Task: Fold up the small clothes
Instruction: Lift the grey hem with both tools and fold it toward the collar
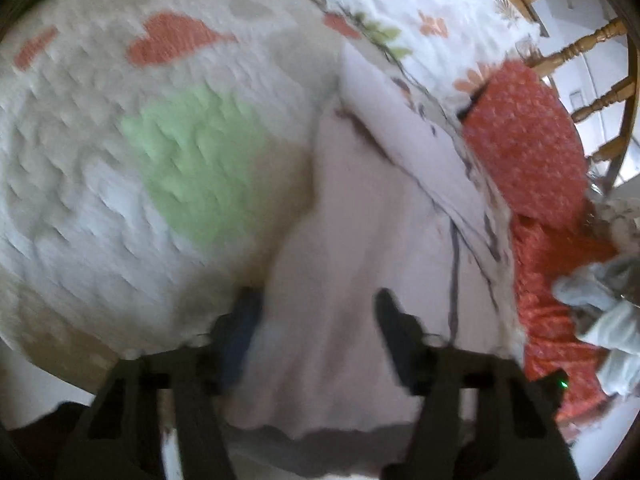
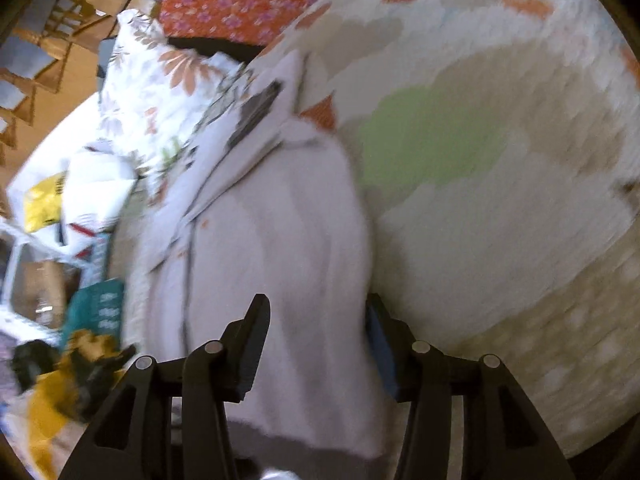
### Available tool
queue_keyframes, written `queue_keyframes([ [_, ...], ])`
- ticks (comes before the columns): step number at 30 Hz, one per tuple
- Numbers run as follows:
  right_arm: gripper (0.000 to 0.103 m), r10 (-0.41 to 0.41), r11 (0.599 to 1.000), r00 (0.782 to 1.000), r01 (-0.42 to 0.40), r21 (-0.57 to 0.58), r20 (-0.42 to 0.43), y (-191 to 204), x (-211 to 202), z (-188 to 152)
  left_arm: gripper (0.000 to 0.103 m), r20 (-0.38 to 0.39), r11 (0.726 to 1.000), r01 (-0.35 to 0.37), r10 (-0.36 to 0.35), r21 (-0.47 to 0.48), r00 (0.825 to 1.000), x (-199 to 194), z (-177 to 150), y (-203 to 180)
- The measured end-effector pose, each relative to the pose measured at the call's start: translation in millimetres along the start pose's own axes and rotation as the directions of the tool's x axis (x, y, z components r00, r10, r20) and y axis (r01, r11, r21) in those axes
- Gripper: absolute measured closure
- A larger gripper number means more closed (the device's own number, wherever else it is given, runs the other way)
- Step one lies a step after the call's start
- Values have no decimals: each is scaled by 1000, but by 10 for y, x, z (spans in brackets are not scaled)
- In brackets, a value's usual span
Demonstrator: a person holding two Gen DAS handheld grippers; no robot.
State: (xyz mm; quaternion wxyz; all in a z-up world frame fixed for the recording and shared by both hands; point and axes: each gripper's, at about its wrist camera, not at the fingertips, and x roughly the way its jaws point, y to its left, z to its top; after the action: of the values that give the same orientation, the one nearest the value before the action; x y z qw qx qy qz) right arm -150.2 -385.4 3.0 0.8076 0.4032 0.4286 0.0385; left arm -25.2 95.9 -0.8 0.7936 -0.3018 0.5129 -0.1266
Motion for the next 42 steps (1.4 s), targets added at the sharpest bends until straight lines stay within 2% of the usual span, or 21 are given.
queue_keyframes([
  [2,50,51,999,998,-51,16,-27,-15,27,-71,60,-4,1000,-14,14,22,1000,21,-85,-28],
  [9,50,159,986,982,-153,70,-97,-87,37,-341,60,-11,1000,10,-9,11,1000,-38,-363,23],
  [14,50,176,984,974,-170,57,-144,-58,68,-568,60,-58,1000,26,-27,-18,998,-8,-552,111],
  [20,50,171,985,969,-168,29,-178,3,139,-726,60,-100,999,-21,24,32,995,26,-774,110],
  [26,51,165,986,963,-166,16,-215,0,180,-873,57,-156,999,-38,42,24,987,109,-922,184],
  [29,52,138,990,965,-141,2,-223,4,225,-989,56,-166,999,-50,53,21,985,129,-964,202],
  [31,55,104,994,968,-110,-15,-229,11,255,-1061,57,-163,999,-49,50,14,985,129,-973,202],
  [33,68,60,997,973,-69,-33,-222,12,265,-1112,60,-157,999,-52,52,9,986,121,-982,208],
  [34,74,35,998,977,-44,-40,-211,5,260,-1126,73,-149,998,-64,65,7,987,108,-985,212],
  [35,87,10,999,979,-19,-41,-202,1,253,-1129,88,-145,997,-71,72,7,987,92,-983,220],
  [36,98,-5,999,981,-3,-38,-194,-9,238,-1124,93,-145,998,-64,63,1,987,71,-968,224],
  [40,98,9,999,992,-15,-48,-126,34,19,-1102,94,-75,999,-11,9,-30,997,-227,-869,164],
  [42,99,64,996,993,-70,-47,-102,100,-149,-1116,94,-31,998,46,-47,-35,998,-463,-854,109],
])
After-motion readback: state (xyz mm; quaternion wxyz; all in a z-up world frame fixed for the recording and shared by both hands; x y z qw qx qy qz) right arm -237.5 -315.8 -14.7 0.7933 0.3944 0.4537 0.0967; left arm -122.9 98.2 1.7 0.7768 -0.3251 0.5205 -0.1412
